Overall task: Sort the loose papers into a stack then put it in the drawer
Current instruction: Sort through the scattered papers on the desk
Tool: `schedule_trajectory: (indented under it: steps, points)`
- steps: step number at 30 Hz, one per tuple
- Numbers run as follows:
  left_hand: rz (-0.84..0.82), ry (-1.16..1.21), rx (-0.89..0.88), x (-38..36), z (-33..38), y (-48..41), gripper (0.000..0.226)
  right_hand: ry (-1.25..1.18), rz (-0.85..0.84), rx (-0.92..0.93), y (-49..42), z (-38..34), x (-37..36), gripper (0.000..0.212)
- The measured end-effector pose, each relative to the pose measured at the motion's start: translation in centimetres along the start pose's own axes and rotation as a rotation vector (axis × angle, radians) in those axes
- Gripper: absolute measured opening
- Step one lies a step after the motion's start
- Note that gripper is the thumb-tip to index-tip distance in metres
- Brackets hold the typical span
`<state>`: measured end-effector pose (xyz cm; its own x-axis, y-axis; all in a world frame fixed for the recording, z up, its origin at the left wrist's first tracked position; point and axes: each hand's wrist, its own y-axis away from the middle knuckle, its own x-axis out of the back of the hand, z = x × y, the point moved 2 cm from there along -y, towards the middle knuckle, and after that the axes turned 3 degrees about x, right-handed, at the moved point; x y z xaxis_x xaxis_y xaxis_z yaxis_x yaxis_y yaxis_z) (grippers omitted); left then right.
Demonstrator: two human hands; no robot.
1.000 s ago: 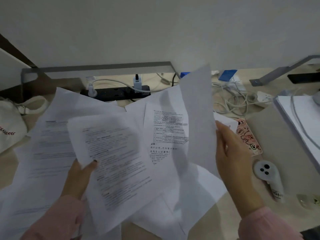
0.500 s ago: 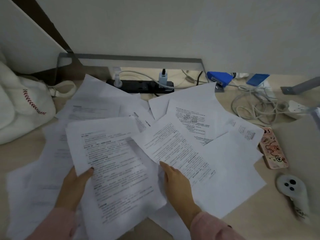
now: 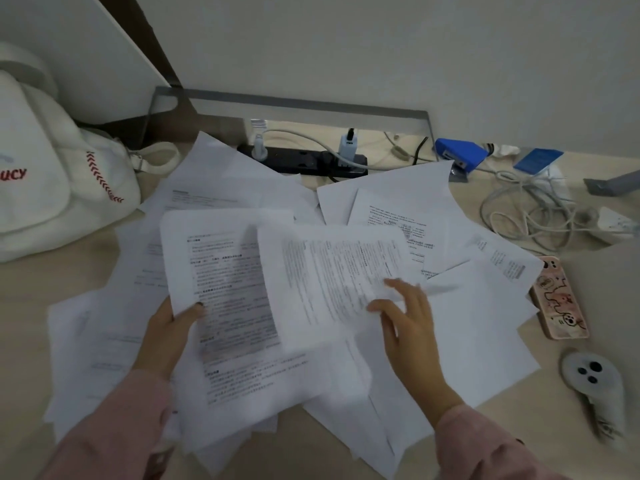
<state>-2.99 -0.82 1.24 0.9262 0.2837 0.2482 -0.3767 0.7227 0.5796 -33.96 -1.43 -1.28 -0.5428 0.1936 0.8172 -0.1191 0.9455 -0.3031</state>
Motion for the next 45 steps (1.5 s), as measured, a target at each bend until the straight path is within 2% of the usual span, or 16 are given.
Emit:
schedule_trajectory:
  steps: [2,4,9,12,14,16,20,22,24,26,31,37,38,41,45]
  points:
    - [-0.001,0.000,-0.011,0.0,0.1,0.0,0.043,0.052,0.022,-0.195,1.1,1.8,0.1,0.020]
    - [-0.001,-0.003,-0.025,0.1,0.2,0.0,0.043,-0.001,0.038,-0.426,2.2,3.6,0.3,0.025]
    - [0.003,0.000,-0.048,0.7,0.7,0.0,0.043,-0.758,0.106,-0.958,3.5,5.4,1.3,0.033]
    - [-0.023,-0.013,-0.073,1.2,1.2,0.0,0.043,-0.896,0.104,-1.133,3.6,6.0,1.5,0.018]
    - [-0.069,-0.034,-0.070,1.2,1.4,0.1,0.042,-0.731,0.019,-1.124,3.8,6.6,1.5,0.019]
    - [-0.118,-0.061,-0.072,1.2,1.8,0.3,0.041,-0.577,0.006,-1.116,3.7,7.0,1.6,0.029]
    - [-0.169,-0.067,-0.087,1.0,2.8,0.7,0.035,-0.461,0.046,-1.104,3.0,7.1,2.8,0.055]
    - [-0.189,-0.057,-0.083,0.7,3.2,0.9,0.033,-0.426,0.011,-1.086,2.5,7.1,3.0,0.056]
    - [-0.209,-0.054,-0.071,0.0,3.2,0.9,0.034,-0.480,-0.049,-1.083,2.0,6.5,2.7,0.047]
    - [-0.219,-0.034,-0.065,-1.4,2.9,0.9,0.034,-0.641,-0.134,-1.105,1.7,5.4,2.0,0.036]
    - [-0.260,-0.003,-0.047,-6.4,1.3,0.7,0.029,-0.939,-0.265,-1.174,2.4,3.1,0.0,0.034]
    - [-0.266,-0.190,-0.023,-9.9,-2.0,-0.7,0.019,-1.089,-0.268,-1.258,3.1,2.3,-1.1,0.028]
    - [-0.238,-0.249,-0.031,-10.0,-2.8,-1.3,0.021,-1.067,-0.305,-1.237,3.2,2.3,-1.2,0.030]
    - [-0.248,-0.363,0.001,-10.1,-5.8,-3.1,0.045,-1.032,-0.389,-1.157,3.5,2.1,-1.5,0.026]
    - [-0.226,-0.374,-0.016,-10.3,-4.5,-2.0,0.053,-1.056,-0.393,-1.132,3.4,1.4,-1.9,0.035]
